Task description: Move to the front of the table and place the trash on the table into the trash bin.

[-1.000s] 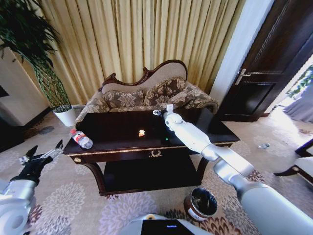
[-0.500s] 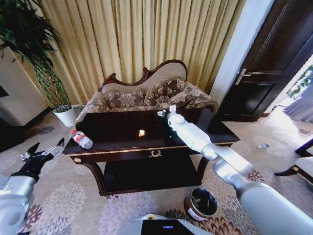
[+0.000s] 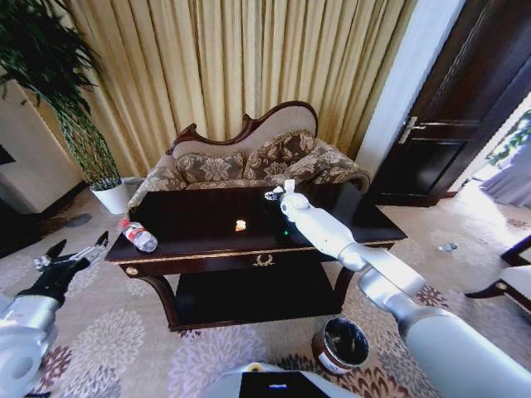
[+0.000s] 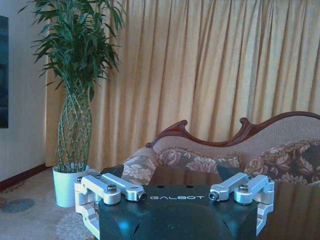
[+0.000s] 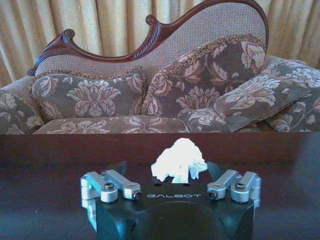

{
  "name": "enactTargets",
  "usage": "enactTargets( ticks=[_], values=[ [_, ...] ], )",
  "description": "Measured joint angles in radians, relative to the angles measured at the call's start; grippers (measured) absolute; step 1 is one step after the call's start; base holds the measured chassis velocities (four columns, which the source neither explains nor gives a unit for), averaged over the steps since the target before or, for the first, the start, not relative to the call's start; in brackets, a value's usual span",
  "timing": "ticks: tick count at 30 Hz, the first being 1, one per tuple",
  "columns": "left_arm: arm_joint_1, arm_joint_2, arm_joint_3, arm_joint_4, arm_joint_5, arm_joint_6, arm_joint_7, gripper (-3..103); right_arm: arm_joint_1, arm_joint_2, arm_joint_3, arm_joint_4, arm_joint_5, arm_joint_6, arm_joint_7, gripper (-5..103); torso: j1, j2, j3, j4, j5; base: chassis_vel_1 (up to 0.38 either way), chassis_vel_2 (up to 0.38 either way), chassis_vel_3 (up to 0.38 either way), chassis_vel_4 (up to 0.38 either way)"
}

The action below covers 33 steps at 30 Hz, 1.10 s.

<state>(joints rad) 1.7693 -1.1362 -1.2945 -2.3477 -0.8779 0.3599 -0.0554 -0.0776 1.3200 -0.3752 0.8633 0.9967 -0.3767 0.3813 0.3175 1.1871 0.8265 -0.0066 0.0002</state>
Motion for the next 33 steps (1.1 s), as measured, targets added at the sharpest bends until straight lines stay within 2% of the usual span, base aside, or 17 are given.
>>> enactTargets(
  ticks=[1,2,3,6,9,10,12,13,15,16,18,21,23,26,33],
  values=[
    [0.0,-0.001,0.0,0.001,0.0,-0.002,0.001,100,0.0,0.0,-0.003,-0.001,-0.005,0.001,0.0,91,0.0,0.0,0.0,0.0,0.0,0.0,0.0,0.0,0.0],
    [0.001,-0.002,0.002,0.002,0.0,-0.007,0.002,100,0.0,0.0,-0.008,-0.001,-0.011,0.004,-0.001,80,0.0,0.0,0.0,-0.0002,0.0,0.0,0.0,0.0,0.0],
    [0.001,-0.002,0.003,0.004,0.002,-0.011,0.005,100,-0.001,0.0,-0.008,-0.001,-0.013,0.006,0.001,75,0.0,0.0,0.0,-0.0004,-0.0001,0.0,0.0,0.0,0.0],
    [0.001,-0.002,0.003,0.007,0.004,-0.017,0.012,100,-0.005,0.001,-0.008,-0.001,-0.016,0.009,0.004,70,0.0,0.0,0.0,-0.0004,0.0,0.0,0.0,0.0,0.0],
    [-0.002,-0.002,0.005,0.012,0.006,-0.023,0.017,100,-0.009,-0.001,-0.009,-0.003,-0.026,0.013,0.004,54,0.0,0.0,0.0,-0.0004,0.0,0.0,0.0,0.0,0.0],
    [-0.002,-0.002,0.005,0.012,0.006,-0.023,0.017,100,-0.009,-0.001,-0.009,-0.003,-0.026,0.013,0.004,54,0.0,0.0,0.0,-0.0004,0.0,0.0,0.0,0.0,0.0],
    [-0.005,-0.002,0.007,0.014,0.006,-0.026,0.017,100,-0.01,-0.001,-0.008,-0.004,-0.029,0.015,0.003,42,0.0,0.0,0.0,-0.0003,0.0,0.0,0.0,0.0,0.0],
    [-0.005,-0.002,0.007,0.014,0.006,-0.026,0.017,100,-0.01,-0.001,-0.008,-0.004,-0.029,0.015,0.003,42,0.0,0.0,0.0,-0.0003,0.0,0.0,0.0,0.0,0.0],
    [-0.009,-0.002,0.012,0.017,0.011,-0.029,0.017,100,-0.01,-0.001,-0.007,-0.008,-0.031,0.019,0.002,32,0.0,0.0,0.0,-0.0003,0.0001,0.0,0.0,0.0,0.0],
    [-0.009,-0.002,0.012,0.017,0.011,-0.029,0.017,100,-0.01,-0.001,-0.007,-0.008,-0.031,0.019,0.002,32,0.0,0.0,0.0,-0.0003,0.0001,0.0,0.0,0.0,0.0],
    [-0.011,0.0,0.016,0.021,0.017,-0.032,0.018,100,-0.012,0.001,-0.004,-0.017,-0.037,0.026,0.002,21,0.0,0.0,0.0,-0.0003,0.0001,0.0,0.0,0.0,0.0],
    [-0.012,0.0,0.017,0.024,0.018,-0.034,0.018,100,-0.013,0.002,0.0,-0.021,-0.041,0.029,0.003,15,0.0,0.0,0.0,-0.0003,0.0001,0.0,0.0,0.0,0.0],
    [-0.012,0.0,0.018,0.026,0.019,-0.035,0.019,100,-0.016,-0.001,0.002,-0.02,-0.042,0.031,0.003,5,0.0,0.0,0.0,-0.0002,0.0001,0.0,0.0,0.0,0.0],
    [-0.014,-0.001,0.021,0.028,0.02,-0.035,0.02,100,-0.019,-0.006,0.005,-0.018,-0.042,0.032,0.006,1,0.0,0.0,0.0,-0.0003,0.0001,0.0,0.0,0.0,0.0],
    [-0.021,0.002,0.032,0.033,0.022,-0.036,0.02,100,-0.024,-0.017,0.006,0.002,-0.037,0.039,0.017,0,0.0,0.0,0.0,-0.0003,0.0001,0.0,0.0,0.0,0.0]
  ],
)
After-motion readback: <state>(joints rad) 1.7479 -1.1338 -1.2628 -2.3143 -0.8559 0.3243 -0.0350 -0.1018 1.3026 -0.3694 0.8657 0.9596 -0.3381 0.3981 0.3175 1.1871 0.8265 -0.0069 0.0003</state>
